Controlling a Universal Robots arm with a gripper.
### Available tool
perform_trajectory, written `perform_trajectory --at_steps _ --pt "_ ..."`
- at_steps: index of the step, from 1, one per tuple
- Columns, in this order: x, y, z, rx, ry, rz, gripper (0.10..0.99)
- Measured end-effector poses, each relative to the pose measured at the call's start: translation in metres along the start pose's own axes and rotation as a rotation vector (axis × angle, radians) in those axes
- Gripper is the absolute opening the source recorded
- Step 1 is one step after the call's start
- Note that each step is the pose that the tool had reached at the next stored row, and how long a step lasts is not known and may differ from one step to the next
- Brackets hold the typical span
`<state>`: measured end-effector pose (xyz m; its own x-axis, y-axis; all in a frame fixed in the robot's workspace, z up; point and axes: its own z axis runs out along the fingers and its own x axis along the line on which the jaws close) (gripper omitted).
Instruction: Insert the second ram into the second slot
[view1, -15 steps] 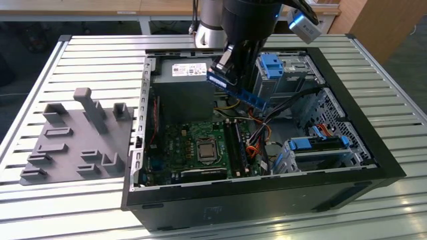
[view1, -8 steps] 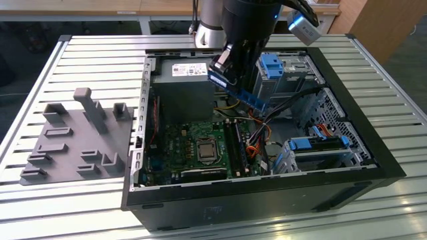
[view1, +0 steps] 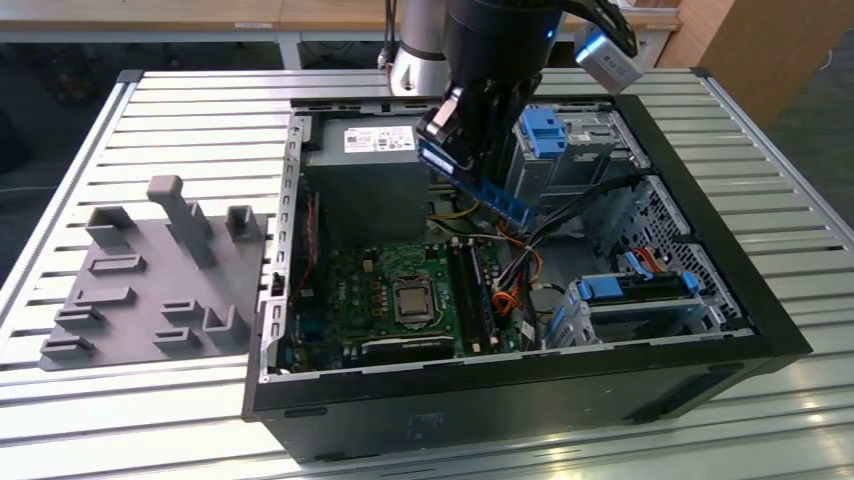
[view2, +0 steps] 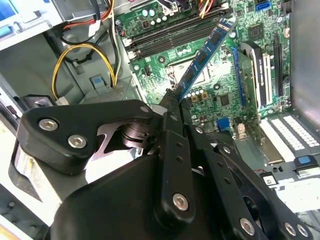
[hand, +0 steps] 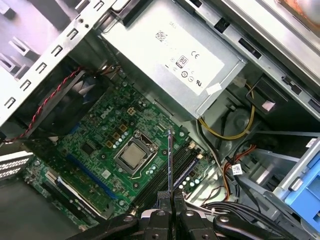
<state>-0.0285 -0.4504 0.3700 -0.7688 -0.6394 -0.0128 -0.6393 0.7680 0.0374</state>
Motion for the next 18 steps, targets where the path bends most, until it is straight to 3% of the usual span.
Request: perform_trajectory --at_steps 18 --pt "0.0 0.0 0.0001 0.001 -0.0042 0.113 0.137"
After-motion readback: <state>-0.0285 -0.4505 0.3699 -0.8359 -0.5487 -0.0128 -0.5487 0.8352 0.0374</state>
